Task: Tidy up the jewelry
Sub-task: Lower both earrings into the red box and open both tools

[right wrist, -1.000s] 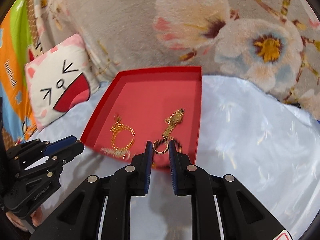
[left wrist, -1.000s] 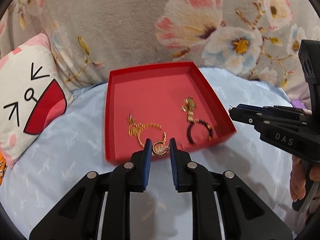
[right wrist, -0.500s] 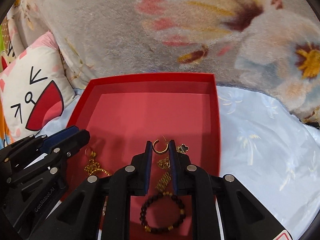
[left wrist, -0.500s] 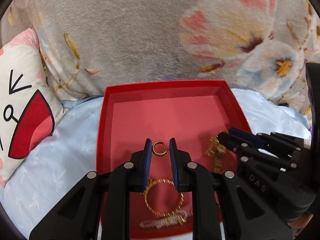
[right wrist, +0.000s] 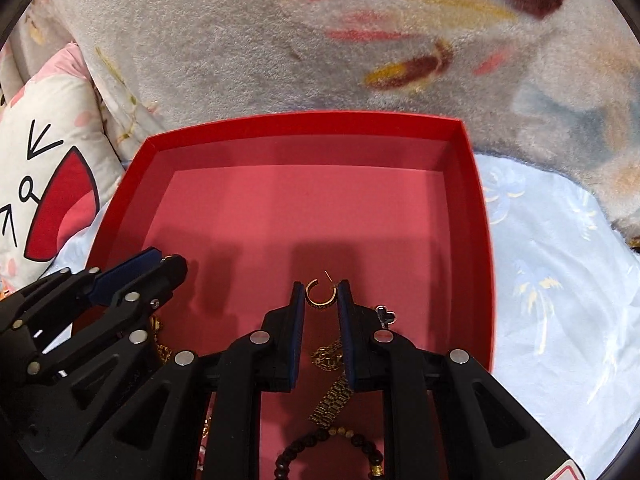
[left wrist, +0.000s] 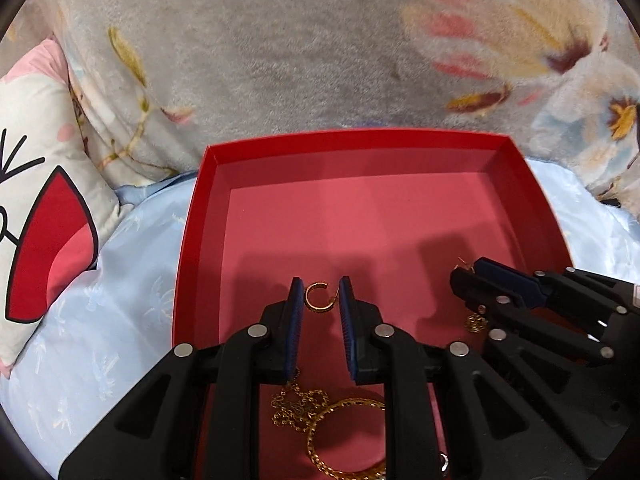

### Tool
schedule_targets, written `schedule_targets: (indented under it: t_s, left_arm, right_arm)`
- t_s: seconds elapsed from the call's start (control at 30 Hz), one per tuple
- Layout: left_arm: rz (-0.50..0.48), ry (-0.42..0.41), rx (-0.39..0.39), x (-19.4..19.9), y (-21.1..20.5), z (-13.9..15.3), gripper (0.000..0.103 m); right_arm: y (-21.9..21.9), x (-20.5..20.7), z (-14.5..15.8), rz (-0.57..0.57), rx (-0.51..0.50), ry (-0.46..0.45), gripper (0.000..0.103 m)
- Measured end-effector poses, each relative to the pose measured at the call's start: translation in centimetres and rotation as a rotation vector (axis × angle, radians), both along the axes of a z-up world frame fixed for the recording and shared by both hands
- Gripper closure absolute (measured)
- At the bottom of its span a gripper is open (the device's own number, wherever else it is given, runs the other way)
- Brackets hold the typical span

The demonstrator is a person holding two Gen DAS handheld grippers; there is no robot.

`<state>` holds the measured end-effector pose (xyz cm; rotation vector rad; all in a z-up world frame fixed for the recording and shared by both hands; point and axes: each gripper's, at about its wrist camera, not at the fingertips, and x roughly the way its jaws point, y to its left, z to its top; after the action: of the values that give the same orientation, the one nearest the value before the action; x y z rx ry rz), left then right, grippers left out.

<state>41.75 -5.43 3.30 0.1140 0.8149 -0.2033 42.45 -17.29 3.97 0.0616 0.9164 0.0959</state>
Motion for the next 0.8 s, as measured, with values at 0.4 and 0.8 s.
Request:
schedule_targets:
  t_s: [0.4, 0.8]
  left_arm:
    - [0.028, -0.001, 0.005, 0.5, 0.4, -0.5, 0.085]
    - [0.037, -0.052, 0.009, -1.8, -0.2, 2.0, 0.074]
  right_arm:
    - [0.0, 0.2, 0.1, -0.003, -0.005, -0.005, 0.086]
    - [-0.8, -2.2, 2.1, -0.012, -0.001, -0.06, 0.082]
